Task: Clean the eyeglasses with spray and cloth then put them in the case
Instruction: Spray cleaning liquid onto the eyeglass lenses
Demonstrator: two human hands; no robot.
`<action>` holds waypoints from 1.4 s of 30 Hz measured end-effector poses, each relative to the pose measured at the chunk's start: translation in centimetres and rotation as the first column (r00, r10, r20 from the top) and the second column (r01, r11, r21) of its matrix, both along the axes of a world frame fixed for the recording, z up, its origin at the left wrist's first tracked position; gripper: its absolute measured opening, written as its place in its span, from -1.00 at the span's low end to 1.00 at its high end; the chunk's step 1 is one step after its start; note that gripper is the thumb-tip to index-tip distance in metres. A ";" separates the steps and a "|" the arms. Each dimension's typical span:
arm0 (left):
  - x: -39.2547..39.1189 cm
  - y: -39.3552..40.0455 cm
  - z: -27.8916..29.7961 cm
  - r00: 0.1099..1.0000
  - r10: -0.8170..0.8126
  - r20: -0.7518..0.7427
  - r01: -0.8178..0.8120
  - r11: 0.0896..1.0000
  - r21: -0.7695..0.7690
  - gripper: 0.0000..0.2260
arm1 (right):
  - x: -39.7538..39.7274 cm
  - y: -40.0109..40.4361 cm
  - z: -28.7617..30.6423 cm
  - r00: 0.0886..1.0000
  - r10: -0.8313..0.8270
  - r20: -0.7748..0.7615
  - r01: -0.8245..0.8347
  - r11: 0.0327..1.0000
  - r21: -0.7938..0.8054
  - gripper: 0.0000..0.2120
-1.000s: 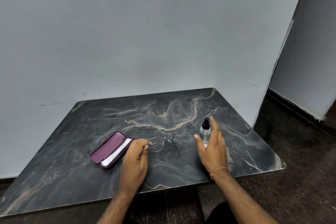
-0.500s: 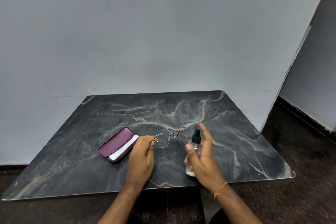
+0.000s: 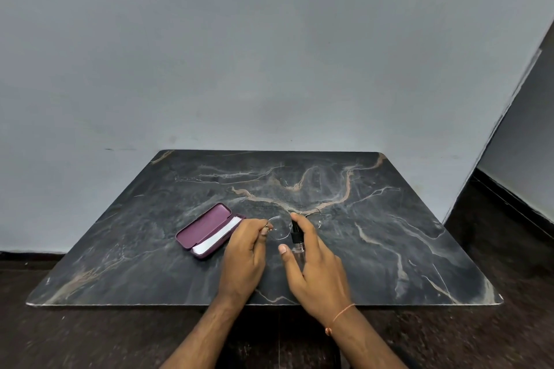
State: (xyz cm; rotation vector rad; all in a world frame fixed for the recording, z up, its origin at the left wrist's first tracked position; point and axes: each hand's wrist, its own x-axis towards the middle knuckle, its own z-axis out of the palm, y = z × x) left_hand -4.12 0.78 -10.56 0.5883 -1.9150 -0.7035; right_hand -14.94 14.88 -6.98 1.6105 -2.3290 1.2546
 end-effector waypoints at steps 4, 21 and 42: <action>0.0 0.0 0.0 1.000 0.006 0.002 -0.006 1.000 -0.006 -0.86 | 0.3 -0.4 0.3 1.000 -0.024 0.007 0.024 1.000 0.008 -0.47; -0.1 0.0 0.0 1.000 0.006 -0.009 -0.007 1.000 -0.021 -0.85 | -0.8 0.0 0.1 0.984 -0.156 0.087 0.164 0.982 -0.089 -0.34; -0.1 -0.2 -0.3 0.999 0.015 -0.030 -0.015 1.000 -0.015 -0.83 | -5.7 3.0 2.2 0.998 -0.049 0.044 0.049 0.999 -0.007 -0.25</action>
